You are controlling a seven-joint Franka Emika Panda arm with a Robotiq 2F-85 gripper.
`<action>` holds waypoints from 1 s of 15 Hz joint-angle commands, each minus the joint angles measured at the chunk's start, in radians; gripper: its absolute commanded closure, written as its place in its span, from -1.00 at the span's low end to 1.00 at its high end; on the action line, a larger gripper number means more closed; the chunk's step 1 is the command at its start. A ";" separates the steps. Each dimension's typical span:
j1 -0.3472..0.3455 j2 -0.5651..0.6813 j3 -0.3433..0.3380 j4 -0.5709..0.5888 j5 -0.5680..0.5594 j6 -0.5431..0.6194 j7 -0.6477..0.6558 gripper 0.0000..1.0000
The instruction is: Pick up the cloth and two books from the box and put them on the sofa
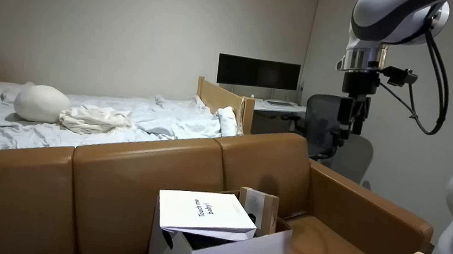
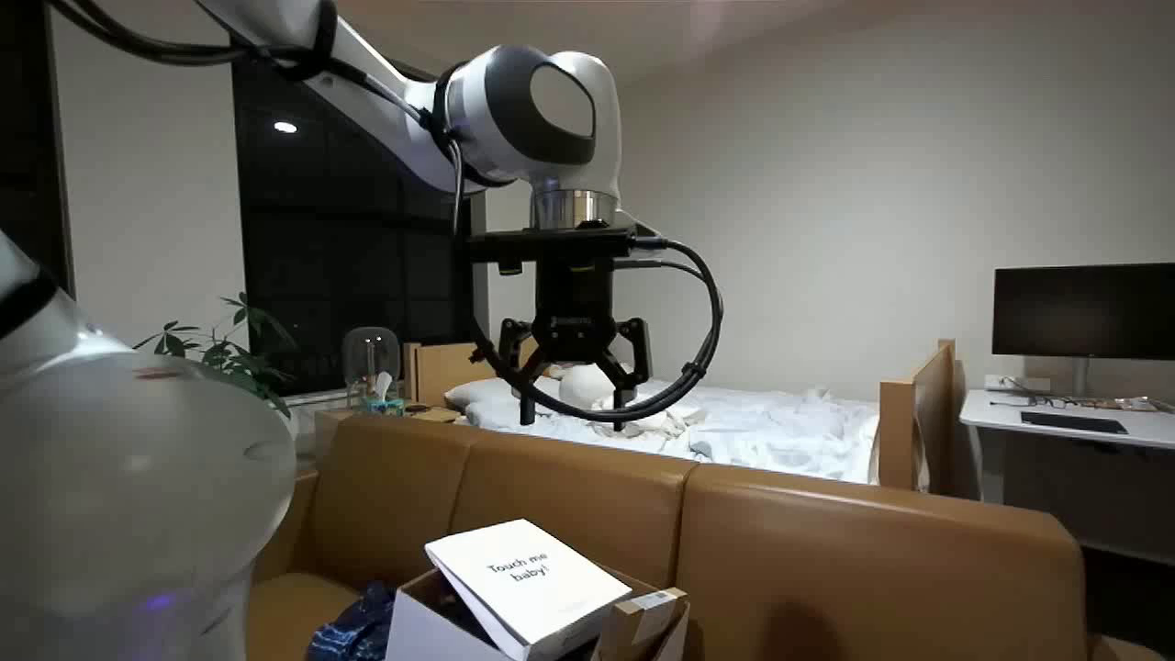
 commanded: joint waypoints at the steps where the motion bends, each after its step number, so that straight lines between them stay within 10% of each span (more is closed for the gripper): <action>1: -0.001 0.000 0.002 0.001 0.001 -0.002 -0.001 -1.00; 12: -0.001 0.000 0.002 0.001 0.001 -0.002 -0.001 -1.00; 15: -0.007 0.040 0.000 -0.033 0.015 0.155 0.062 -1.00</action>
